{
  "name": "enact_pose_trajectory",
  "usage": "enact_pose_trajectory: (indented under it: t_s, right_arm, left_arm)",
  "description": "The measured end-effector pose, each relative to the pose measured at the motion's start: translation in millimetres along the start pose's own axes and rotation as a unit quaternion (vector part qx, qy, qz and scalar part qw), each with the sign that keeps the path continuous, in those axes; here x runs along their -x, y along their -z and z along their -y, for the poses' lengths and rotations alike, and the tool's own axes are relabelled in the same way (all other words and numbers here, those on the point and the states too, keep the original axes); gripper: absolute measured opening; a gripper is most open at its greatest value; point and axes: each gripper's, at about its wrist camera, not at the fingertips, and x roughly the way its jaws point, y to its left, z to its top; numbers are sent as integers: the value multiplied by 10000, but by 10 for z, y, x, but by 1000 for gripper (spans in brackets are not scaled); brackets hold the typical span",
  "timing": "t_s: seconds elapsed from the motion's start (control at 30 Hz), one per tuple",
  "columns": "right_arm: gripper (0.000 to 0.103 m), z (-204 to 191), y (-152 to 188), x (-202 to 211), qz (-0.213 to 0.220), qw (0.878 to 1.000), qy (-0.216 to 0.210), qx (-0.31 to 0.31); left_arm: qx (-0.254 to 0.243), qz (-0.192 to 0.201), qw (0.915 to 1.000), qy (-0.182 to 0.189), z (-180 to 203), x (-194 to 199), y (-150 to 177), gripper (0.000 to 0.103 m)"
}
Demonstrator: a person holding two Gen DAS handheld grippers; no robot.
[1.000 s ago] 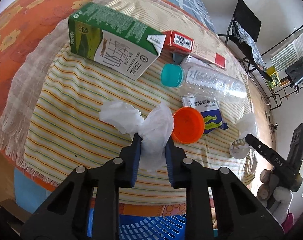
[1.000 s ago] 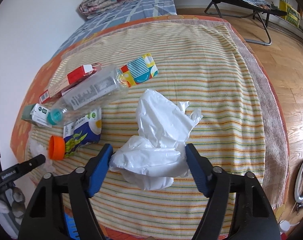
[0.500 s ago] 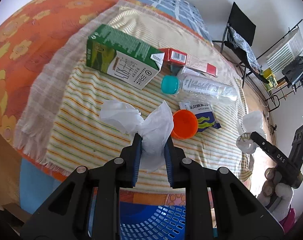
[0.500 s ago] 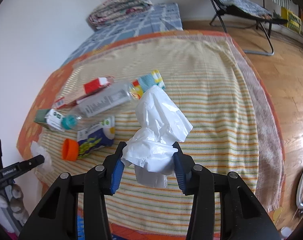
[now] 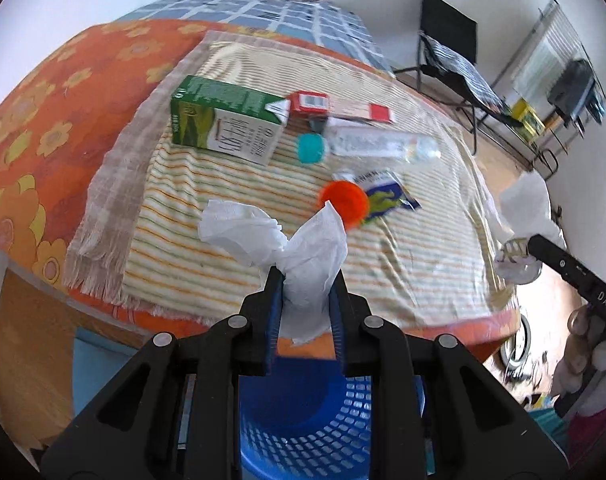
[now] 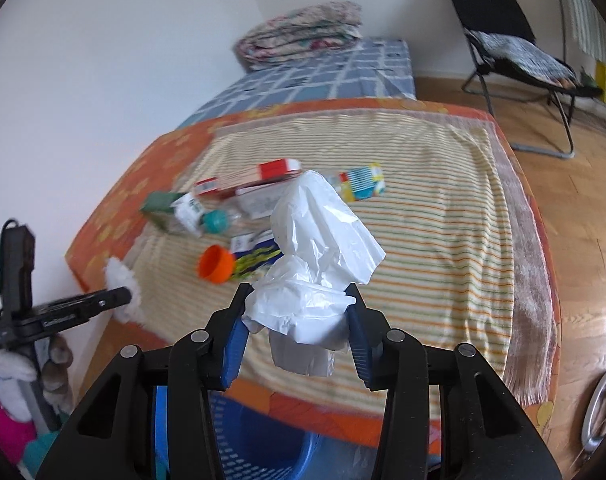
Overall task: Collect trash
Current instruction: 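Carry the tissue and plastic bag in both grippers over the blue basket, then open the left gripper dropping the tissue while the right drops the bag into the basket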
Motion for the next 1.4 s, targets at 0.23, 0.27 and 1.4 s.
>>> enact_pose_trajectory:
  t_s: [0.23,0.27,1.4]
  right_arm:
    - [43,-284,281,108,-46,9988,-150,454]
    - [43,-308,311,104,-76,9987,-182,475]
    - [47,-841,1406,-200,-1172,9849,-474,1187]
  left_arm:
    - [-451,-99,9989,61,225,67,278,21]
    - [-485,-134,9987,90,247,64,323,21]
    - [-835,-1049,9908,-170,281,-276,1208,21]
